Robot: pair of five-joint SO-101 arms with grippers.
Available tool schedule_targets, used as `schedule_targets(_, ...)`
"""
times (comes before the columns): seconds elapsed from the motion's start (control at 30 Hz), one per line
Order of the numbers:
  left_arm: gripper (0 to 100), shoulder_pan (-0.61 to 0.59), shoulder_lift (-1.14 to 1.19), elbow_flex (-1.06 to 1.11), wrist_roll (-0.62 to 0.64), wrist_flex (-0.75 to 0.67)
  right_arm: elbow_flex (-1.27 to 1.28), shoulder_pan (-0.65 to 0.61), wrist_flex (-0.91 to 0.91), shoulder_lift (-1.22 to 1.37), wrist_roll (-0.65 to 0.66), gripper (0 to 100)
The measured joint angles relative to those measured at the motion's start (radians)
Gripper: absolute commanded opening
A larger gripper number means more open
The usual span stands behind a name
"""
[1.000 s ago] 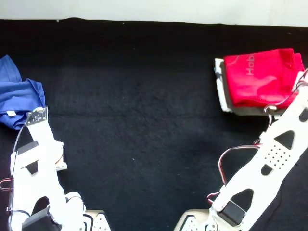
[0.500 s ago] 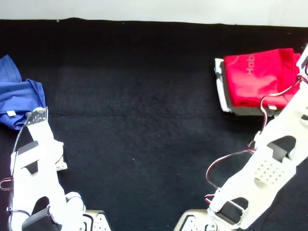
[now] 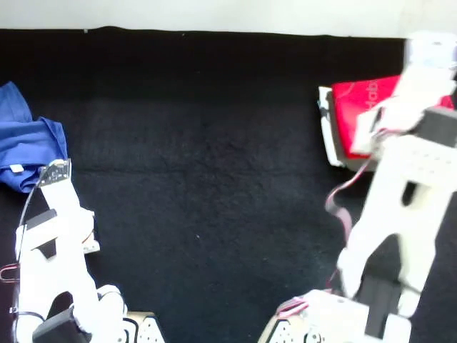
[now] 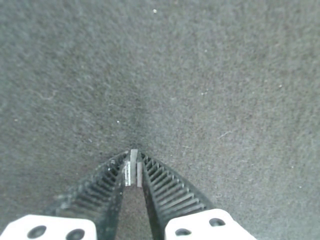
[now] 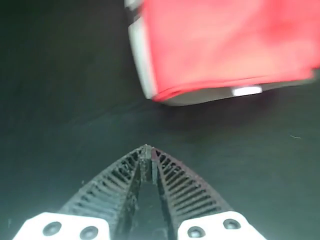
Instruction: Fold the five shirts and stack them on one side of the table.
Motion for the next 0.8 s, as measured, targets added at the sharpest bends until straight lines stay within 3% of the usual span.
schedule_targets(0.17,18,-0.015,0.025,-0.253,0.130,0.196,0.560,-0.146,-0.270,-0.281,0.060,0.7)
schedule_targets(0.37,18,-0.020,0.247,-0.703,0.284,0.413,1.026,-0.199,-0.407,-0.522,0.155,0.7)
schedule_targets(0.63,18,-0.046,0.775,-1.235,0.529,0.445,1.263,-0.204,-0.417,-0.689,0.233,0.7)
schedule_targets(0.8,18,-0.068,1.042,-1.476,0.568,0.446,1.284,-0.204,-0.416,-0.724,0.233,0.7)
